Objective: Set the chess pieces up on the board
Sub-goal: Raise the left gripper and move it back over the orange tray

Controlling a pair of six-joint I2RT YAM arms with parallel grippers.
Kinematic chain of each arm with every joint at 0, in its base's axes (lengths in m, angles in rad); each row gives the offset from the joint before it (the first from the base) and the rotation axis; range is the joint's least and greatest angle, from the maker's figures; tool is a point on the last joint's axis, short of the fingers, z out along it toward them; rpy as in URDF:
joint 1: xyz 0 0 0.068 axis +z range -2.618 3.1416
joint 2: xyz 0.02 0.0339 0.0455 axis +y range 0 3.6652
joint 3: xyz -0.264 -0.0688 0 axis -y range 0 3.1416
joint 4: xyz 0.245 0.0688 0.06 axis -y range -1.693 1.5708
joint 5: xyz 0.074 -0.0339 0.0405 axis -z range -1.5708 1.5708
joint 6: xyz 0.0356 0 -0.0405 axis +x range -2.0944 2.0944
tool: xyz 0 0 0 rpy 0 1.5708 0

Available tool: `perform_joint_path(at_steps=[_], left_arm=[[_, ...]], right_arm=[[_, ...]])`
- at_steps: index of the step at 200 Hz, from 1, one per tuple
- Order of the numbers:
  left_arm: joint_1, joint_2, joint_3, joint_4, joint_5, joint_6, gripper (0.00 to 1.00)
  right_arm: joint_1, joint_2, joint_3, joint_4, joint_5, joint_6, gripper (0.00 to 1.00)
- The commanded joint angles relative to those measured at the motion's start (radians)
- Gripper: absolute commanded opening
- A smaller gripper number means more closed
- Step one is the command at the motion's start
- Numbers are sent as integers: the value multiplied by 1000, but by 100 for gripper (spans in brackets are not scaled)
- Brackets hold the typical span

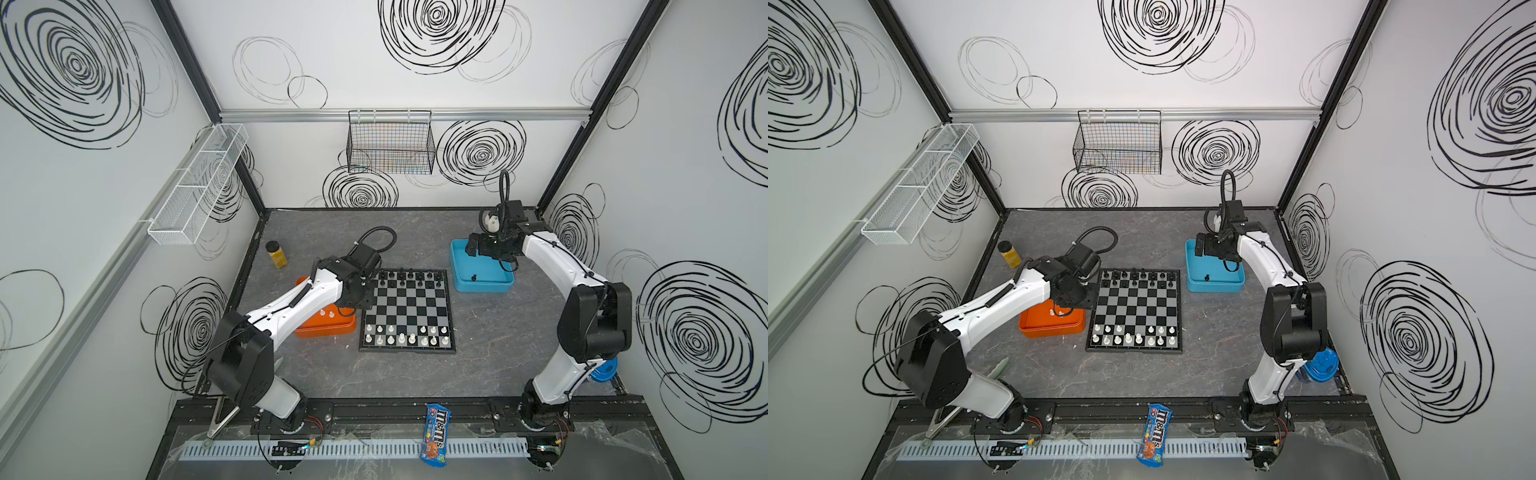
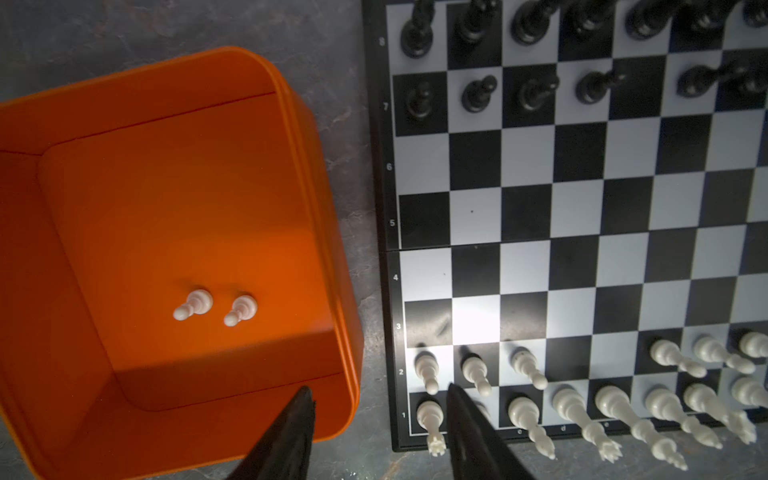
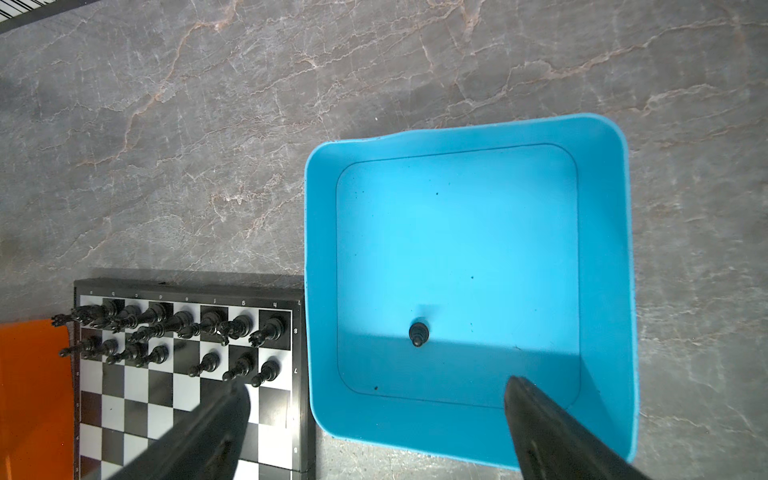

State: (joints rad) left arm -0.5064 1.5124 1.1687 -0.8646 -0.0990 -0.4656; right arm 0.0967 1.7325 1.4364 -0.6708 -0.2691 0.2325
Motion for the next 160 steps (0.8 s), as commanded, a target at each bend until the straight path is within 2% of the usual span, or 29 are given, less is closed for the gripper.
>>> perform_joint_path(at_steps=[1, 41, 75, 112, 160], left_arm=[[46, -39, -20, 1, -19, 33, 56], [117, -59, -54, 23, -15, 74, 57], [150, -71, -59, 41, -2, 90, 57], [192, -77, -109, 79, 15, 108, 58], [261, -60, -157, 144, 23, 109, 58]], right_arm=[[-4, -25, -1, 6, 17, 7, 100], [-5, -20, 20, 3, 40, 22, 100], [18, -10, 31, 87, -2, 130, 100], [62, 1, 55, 81, 39, 139, 100], [76, 5, 43, 71, 28, 134, 100]])
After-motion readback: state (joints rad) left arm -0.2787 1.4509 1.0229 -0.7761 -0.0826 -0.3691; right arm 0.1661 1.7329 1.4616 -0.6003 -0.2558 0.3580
